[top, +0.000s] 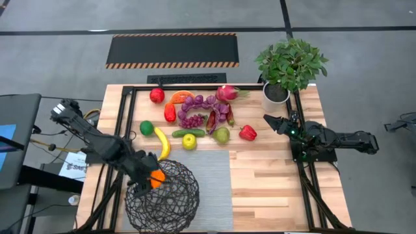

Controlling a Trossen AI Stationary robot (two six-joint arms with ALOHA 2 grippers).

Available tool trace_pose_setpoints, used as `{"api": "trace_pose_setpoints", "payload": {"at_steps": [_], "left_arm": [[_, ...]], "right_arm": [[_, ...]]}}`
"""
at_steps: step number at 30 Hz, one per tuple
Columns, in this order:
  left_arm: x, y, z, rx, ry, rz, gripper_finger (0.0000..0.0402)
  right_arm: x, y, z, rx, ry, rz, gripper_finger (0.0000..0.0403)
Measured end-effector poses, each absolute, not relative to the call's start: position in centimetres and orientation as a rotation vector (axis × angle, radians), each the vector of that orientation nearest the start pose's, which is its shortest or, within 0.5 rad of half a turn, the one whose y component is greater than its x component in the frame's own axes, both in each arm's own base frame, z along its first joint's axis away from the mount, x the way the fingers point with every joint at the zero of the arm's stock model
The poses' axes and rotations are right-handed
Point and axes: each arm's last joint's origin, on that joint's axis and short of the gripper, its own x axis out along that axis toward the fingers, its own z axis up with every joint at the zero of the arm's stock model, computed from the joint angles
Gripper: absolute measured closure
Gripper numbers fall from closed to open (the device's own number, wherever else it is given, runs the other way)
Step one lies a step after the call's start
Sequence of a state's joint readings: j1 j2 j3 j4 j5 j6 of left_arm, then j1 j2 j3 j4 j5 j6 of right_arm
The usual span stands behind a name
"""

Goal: Build produce basket
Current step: Put the orange into the black wire basket, then put the red apple into the black wire basket

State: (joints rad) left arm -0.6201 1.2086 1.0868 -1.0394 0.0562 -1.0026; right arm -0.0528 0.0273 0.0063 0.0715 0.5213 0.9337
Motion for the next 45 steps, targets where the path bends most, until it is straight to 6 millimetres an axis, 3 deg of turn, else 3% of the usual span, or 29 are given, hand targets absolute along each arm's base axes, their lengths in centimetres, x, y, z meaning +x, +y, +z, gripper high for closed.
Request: {"api": "trace_pose_setpoints", "payload": {"at_steps": [6, 13, 25, 37, 45], "left_arm": [[18.6, -13.5, 26.3, -0.392, 1.462, 0.107, 0.0150], [19.9, -14.4, 24.1, -0.274, 1.530, 0.091, 0.0150], [20.8, -14.9, 21.7, -0.250, 1.577, 0.093, 0.0126], [20.7, -14.2, 21.6, -0.350, 1.642, 0.136, 0.0085], [20.8, -14.3, 23.7, -0.426, 1.593, 0.089, 0.0035]], "right_arm": [[9.4, -1.9, 17.0, 0.918, -0.314, -0.509, 0.0069], [9.4, -1.9, 17.0, 0.918, -0.314, -0.509, 0.0069], [9.4, -1.9, 17.0, 0.894, -0.307, -0.512, 0.0069], [9.4, -1.9, 17.0, 0.894, -0.307, -0.512, 0.0069], [9.4, -1.9, 17.0, 0.894, -0.307, -0.512, 0.0069]]}}
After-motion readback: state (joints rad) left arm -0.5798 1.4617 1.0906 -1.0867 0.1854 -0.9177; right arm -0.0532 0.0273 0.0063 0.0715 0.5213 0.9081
